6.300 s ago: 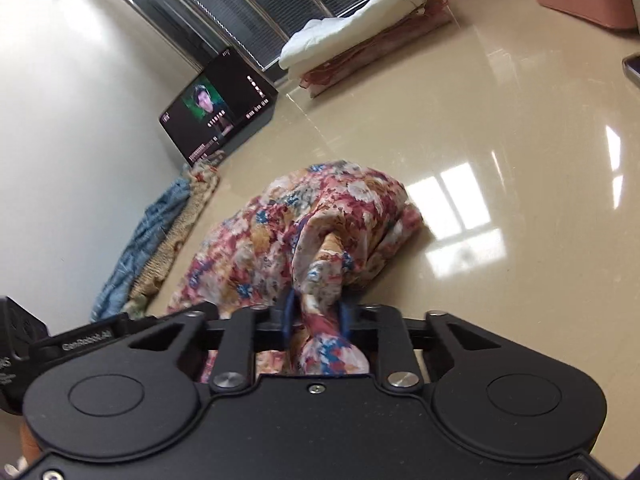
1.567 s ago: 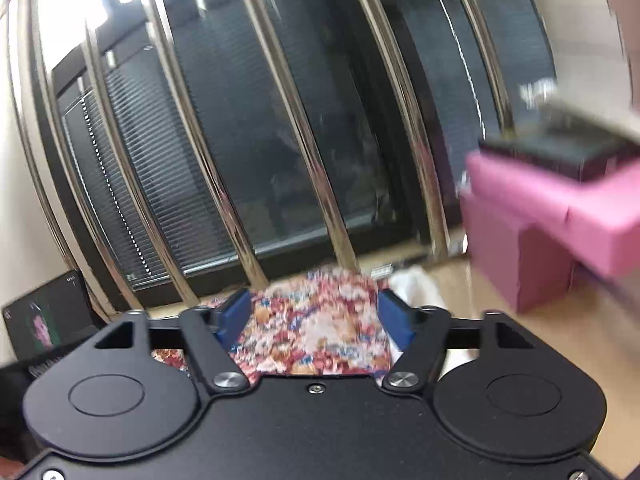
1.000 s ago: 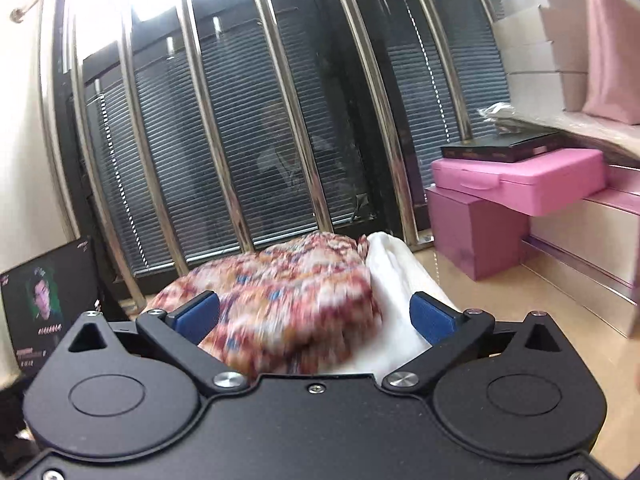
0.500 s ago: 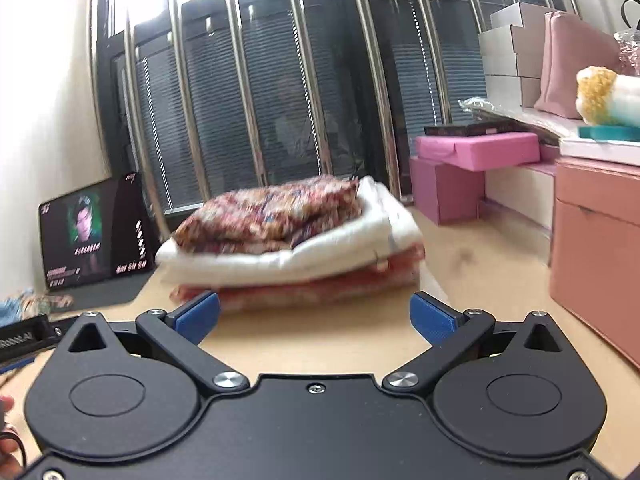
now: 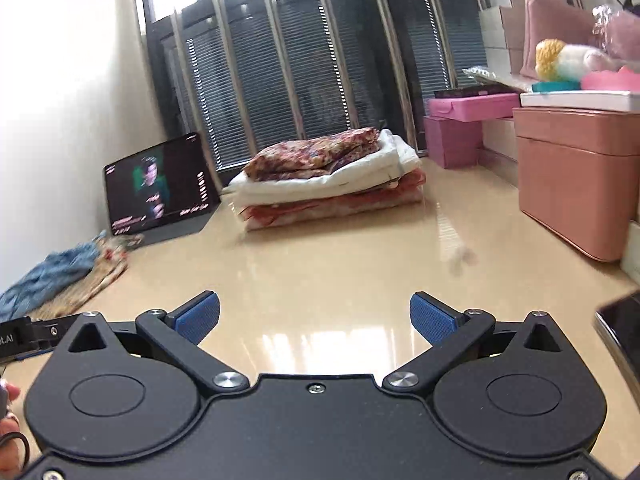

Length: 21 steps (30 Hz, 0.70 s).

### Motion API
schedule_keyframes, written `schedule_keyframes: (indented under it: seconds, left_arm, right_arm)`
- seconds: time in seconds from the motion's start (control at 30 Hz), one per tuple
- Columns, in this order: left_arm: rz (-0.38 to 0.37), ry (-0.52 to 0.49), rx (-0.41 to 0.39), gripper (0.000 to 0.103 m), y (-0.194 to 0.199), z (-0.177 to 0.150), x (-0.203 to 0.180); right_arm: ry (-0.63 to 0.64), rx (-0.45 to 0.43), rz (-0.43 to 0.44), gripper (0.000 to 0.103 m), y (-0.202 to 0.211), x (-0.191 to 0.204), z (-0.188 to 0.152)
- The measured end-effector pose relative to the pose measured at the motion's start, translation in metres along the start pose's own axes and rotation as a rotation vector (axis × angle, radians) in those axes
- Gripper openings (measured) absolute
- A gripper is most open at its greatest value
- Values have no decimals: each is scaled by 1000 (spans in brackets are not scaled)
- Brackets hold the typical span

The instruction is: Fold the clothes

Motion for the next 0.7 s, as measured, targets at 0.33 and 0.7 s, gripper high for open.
schedule_keyframes:
  seconds: [0.33, 0.7]
  left_arm:
    - [-6, -112, -4, 103, 71, -26, -26]
    - [5, -158, -22, 103, 143, -55, -57]
  right_arm:
    - [146, 13, -19, 103, 74, 22, -36]
    - [120, 61, 15, 103, 154, 21, -57]
Point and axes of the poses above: each gripper's, at about its wrist camera, not at the fingertips, and y roughly against the way its jaws point, x to its left, z to its top, the point moved 2 cm from there along -y, roughly the way its jaws point, and after that the axes turned 13 degrees about -z, right-handed, at the moved point
